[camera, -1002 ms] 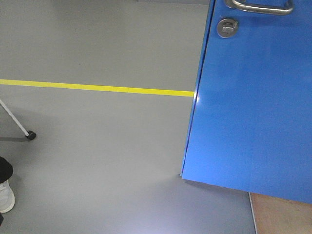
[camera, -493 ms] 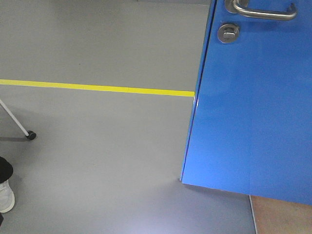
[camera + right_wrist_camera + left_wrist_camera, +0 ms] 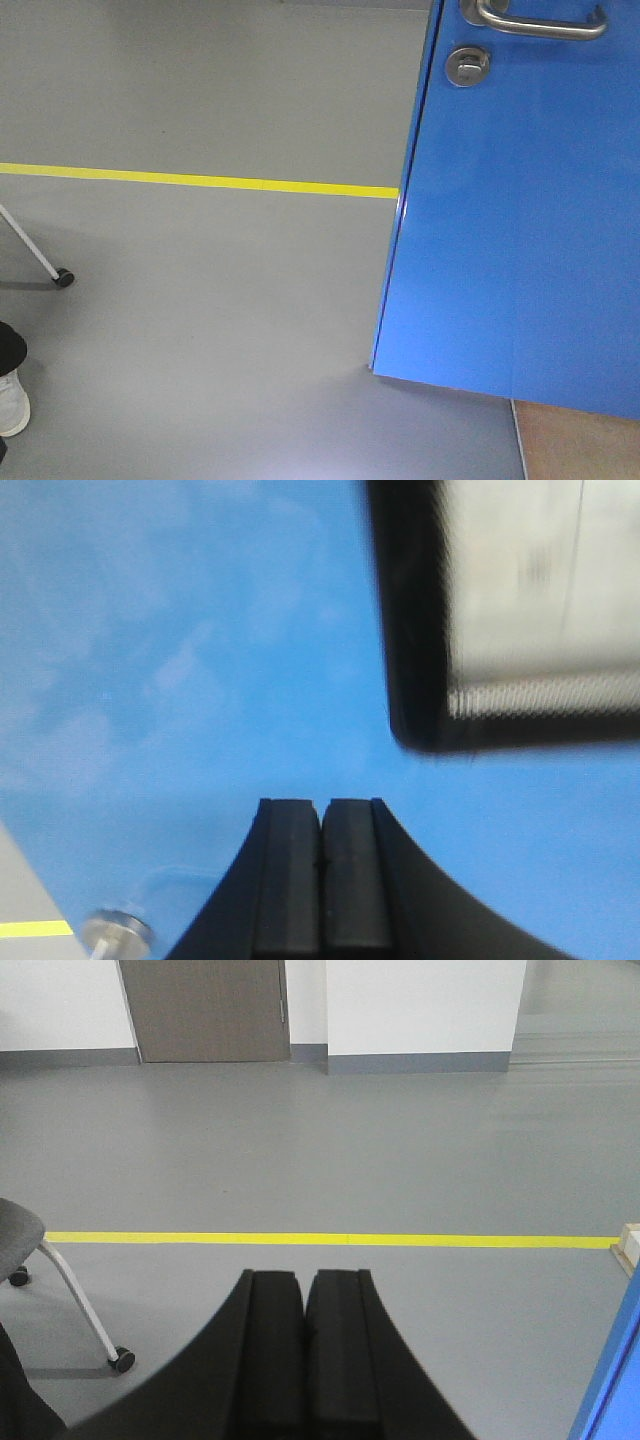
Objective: Move to blue door and open it
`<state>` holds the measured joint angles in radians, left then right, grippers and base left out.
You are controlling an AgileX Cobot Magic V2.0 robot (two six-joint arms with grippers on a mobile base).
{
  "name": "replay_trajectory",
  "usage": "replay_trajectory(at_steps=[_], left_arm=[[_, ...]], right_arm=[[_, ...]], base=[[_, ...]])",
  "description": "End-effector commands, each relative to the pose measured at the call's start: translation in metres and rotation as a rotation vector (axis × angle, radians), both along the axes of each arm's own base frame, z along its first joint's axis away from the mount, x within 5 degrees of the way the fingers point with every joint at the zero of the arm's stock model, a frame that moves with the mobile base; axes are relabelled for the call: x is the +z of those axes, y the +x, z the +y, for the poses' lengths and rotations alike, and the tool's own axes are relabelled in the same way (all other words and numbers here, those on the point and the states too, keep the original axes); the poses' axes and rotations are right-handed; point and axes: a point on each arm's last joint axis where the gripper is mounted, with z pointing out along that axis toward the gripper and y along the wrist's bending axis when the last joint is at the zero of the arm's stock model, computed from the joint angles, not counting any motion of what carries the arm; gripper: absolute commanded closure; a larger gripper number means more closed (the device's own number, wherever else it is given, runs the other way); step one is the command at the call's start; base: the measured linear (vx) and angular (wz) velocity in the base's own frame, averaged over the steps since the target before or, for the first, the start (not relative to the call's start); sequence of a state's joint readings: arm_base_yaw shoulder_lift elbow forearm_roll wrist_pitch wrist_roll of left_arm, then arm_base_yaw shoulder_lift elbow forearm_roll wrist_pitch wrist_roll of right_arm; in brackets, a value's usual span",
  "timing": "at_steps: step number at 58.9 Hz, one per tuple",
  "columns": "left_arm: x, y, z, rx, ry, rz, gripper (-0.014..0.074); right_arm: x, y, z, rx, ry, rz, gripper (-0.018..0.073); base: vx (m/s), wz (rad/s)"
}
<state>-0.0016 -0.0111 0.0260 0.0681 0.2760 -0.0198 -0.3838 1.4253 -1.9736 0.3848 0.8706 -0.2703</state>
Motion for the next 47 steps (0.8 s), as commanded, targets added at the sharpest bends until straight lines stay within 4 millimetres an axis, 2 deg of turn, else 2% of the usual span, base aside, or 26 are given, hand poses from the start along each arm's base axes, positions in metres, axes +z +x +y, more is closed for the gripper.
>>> replay_trajectory(at_steps=[1,9,15,21,29,36,41,47], left_arm=[[0.017,-0.001,-0.001,-0.011,-0.009,-0.124,0.0524],[0.017,-0.001,-0.001,-0.011,-0.009,-0.124,0.0524],[0.017,-0.001,-0.001,-0.011,-0.009,-0.124,0.0524],[0.017,-0.001,-0.001,-0.011,-0.009,-0.124,0.0524],[0.017,-0.001,-0.001,-0.011,-0.009,-0.124,0.0524],[0.017,-0.001,-0.001,-0.011,-0.009,-0.124,0.0524],[0.017,-0.001,-0.001,-0.011,-0.009,-0.124,0.0524],[0.017,-0.001,-0.001,-0.011,-0.009,-0.124,0.0524]], right_arm=[[0.036,-0.047,0.019,-0.026,-0.193,-0.175,0.0547],[0.028,-0.080,0.027,-0.075,-0.223,-0.218,0.0547],[0.002,-0.102,0.031,-0.113,-0.233,-0.233,0.0547],[-0.035,-0.122,0.036,-0.149,-0.229,-0.257,0.0547],[-0.101,-0.146,0.040,-0.207,-0.210,-0.305,0.0547],[-0.160,-0.147,0.044,-0.178,-0.202,-0.259,0.0547],[-0.190,-0.146,0.049,-0.139,-0.201,-0.225,0.0547],[-0.216,-0.150,0.055,-0.096,-0.177,-0.188,0.0547]], base=[[0.00,0.00],[0.00,0.00],[0.00,0.00],[0.00,0.00],[0.00,0.00],[0.00,0.00],[0.00,0.00],[0.00,0.00]])
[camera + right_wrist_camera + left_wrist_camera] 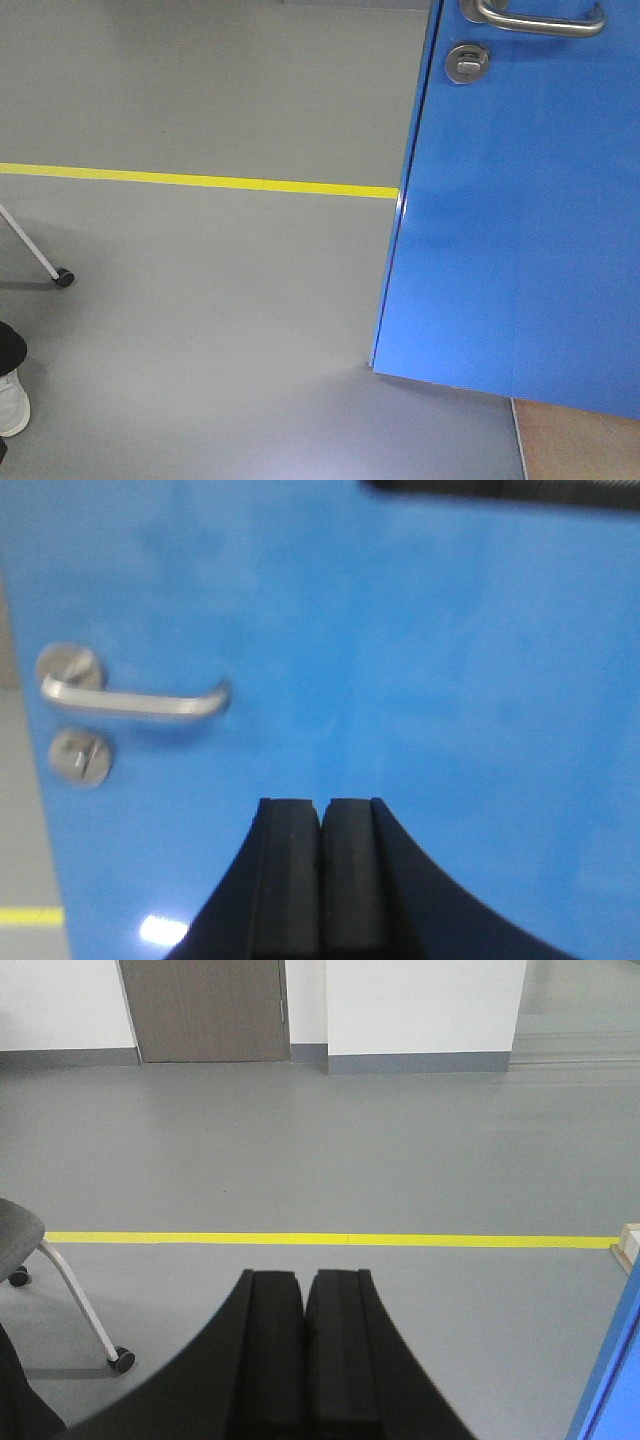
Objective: Move to blue door and open it
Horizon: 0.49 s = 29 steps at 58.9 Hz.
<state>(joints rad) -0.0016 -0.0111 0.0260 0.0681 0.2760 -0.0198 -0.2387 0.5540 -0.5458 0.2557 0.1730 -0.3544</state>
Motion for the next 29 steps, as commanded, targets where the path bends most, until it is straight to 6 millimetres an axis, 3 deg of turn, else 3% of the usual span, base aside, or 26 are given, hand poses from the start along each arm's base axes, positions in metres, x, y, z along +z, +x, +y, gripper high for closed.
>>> replay_trajectory(at_steps=[1,29], left_arm=[[0.017,-0.001,-0.001,-0.011,-0.009,-0.124,0.0524],[0.017,-0.001,-0.001,-0.011,-0.009,-0.124,0.0524]], right_arm=[[-0.001,-0.007,0.003,0.004,-0.028,-0.101,0.0547],[-0.065,-0.063,0.015,0.007,0.003,-0.232,0.0547]], base=[[0.00,0.00],[0.00,0.00]])
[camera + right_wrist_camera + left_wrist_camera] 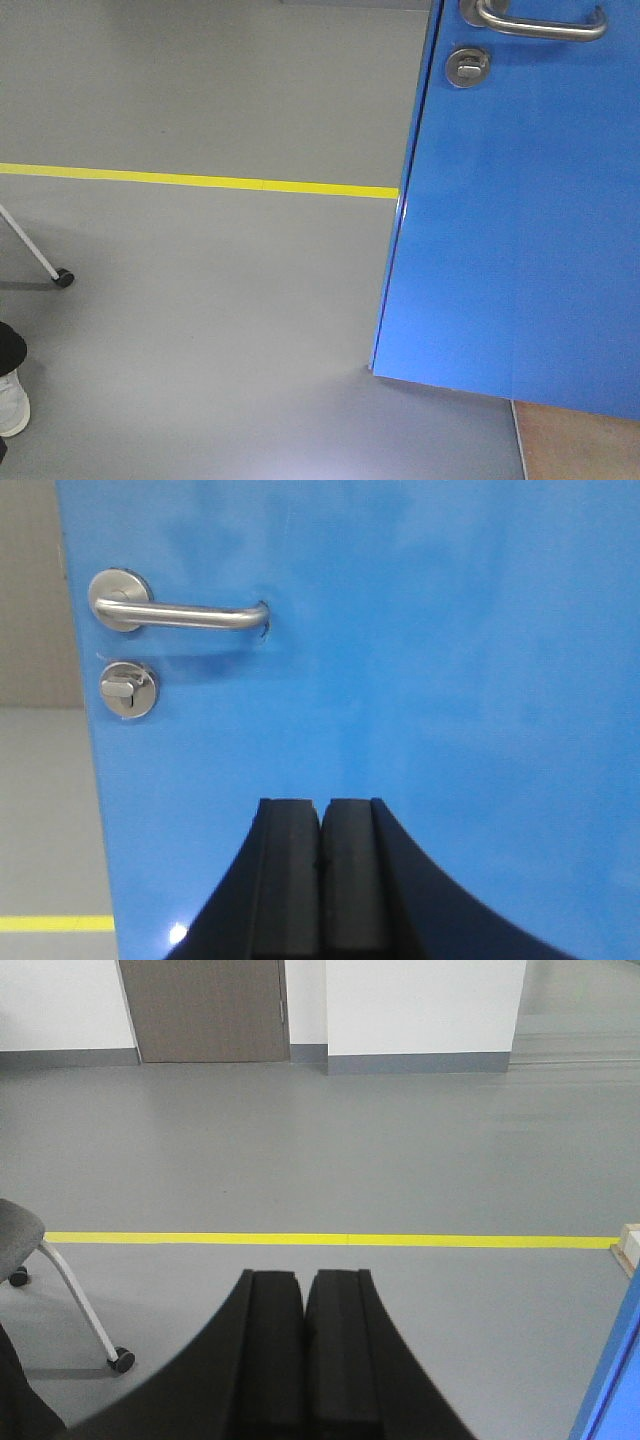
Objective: Move to blue door and open it
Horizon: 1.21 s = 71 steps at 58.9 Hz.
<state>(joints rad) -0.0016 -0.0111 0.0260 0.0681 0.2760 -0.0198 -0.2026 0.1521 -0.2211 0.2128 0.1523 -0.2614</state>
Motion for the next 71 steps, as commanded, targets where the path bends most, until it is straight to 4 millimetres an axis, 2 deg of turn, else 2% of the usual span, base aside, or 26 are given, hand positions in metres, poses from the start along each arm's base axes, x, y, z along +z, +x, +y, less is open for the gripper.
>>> replay_trajectory(at_steps=[1,10,28,45,71], left_arm=[[0.017,-0.001,-0.001,-0.011,-0.009,-0.124,0.0524],[0.017,-0.001,-0.001,-0.011,-0.009,-0.124,0.0524],[0.017,-0.001,-0.001,-0.011,-0.009,-0.124,0.0524],[0.017,-0.001,-0.001,-0.011,-0.009,-0.124,0.0524],[0.017,-0.001,-0.001,-0.011,-0.009,-0.124,0.0524]], right_arm=[[0.006,-0.010,0.000,-0.019,-0.026,-0.142,0.0547],[-0.015,-0.016,0.001,-0.019,0.019,-0.169,0.0547],[-0.054,-0.008,-0.001,-0.021,0.162,-0.085,0.0547],[-0.066,-0.006,0.003,0.052,0.087,-0.041,0.0547],[-0.068,-0.006,0.002,0.046,0.042,-0.009,0.0547]], base=[[0.00,0.00],[0.00,0.00],[0.00,0.00],[0.00,0.00],[0.00,0.00]])
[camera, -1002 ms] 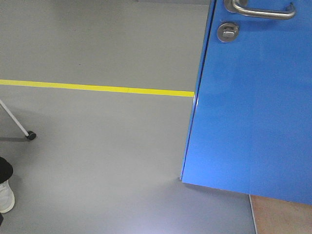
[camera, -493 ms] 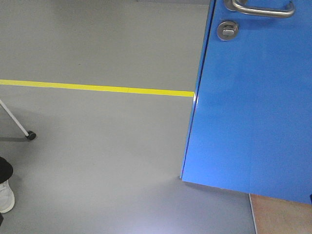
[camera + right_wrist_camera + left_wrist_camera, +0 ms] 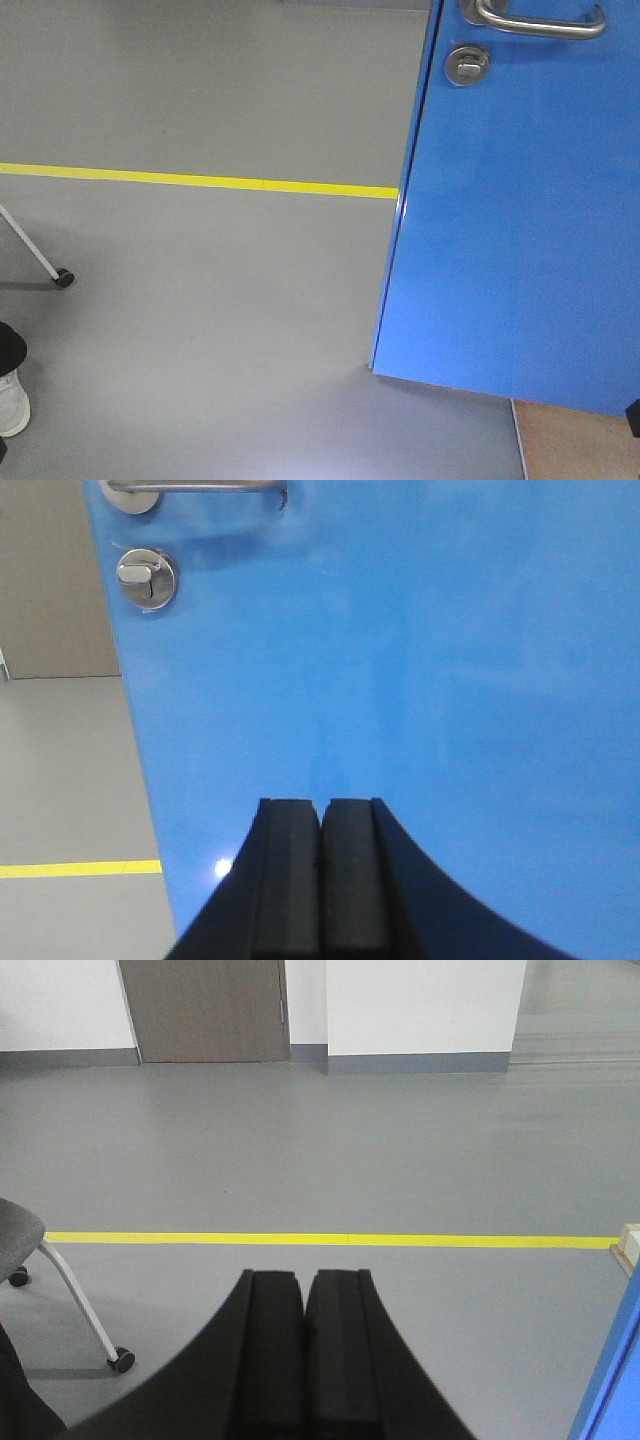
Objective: Move to blue door and open it
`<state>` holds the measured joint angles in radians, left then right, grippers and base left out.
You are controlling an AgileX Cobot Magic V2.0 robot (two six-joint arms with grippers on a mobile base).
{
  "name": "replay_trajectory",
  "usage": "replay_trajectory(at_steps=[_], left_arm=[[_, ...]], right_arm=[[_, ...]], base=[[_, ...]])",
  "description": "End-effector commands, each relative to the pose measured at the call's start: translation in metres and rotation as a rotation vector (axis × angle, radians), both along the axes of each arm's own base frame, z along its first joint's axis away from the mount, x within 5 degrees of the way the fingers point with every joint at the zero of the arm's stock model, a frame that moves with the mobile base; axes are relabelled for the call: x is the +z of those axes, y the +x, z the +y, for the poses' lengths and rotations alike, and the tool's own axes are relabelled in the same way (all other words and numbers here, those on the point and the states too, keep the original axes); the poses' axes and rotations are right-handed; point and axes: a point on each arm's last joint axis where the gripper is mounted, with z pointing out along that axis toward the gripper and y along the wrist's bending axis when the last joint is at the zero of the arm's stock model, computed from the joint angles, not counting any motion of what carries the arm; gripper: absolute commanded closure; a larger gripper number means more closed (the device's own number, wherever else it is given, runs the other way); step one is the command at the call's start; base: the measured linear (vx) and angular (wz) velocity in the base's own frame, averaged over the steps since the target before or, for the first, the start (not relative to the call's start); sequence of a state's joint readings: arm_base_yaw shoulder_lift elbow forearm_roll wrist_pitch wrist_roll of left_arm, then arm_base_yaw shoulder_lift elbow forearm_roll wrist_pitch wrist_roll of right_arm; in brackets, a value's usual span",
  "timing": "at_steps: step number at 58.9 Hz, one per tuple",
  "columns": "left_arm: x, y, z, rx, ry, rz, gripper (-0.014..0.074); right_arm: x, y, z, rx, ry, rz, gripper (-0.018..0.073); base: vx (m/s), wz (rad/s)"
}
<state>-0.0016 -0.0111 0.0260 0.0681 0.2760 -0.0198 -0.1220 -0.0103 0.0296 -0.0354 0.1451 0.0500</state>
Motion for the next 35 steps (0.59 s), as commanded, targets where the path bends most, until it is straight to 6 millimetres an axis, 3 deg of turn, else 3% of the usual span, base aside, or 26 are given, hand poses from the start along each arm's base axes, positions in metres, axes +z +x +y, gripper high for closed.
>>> replay_trajectory(at_steps=[1,35], left_arm=[[0.0171,-0.0005,-0.0009,-0.011,-0.009,-0.124,0.0524],[0.0171,-0.0005,-0.0009,-0.011,-0.009,-0.124,0.0524]], right_arm=[[0.0067,-0.0006,0.0003,0.003,-0.033,-0.083,0.0547],[0.0067,-0.0006,0.0003,0.003,-0.033,-0.084,0.0547]], base=[[0.00,0.00],[0.00,0.00]])
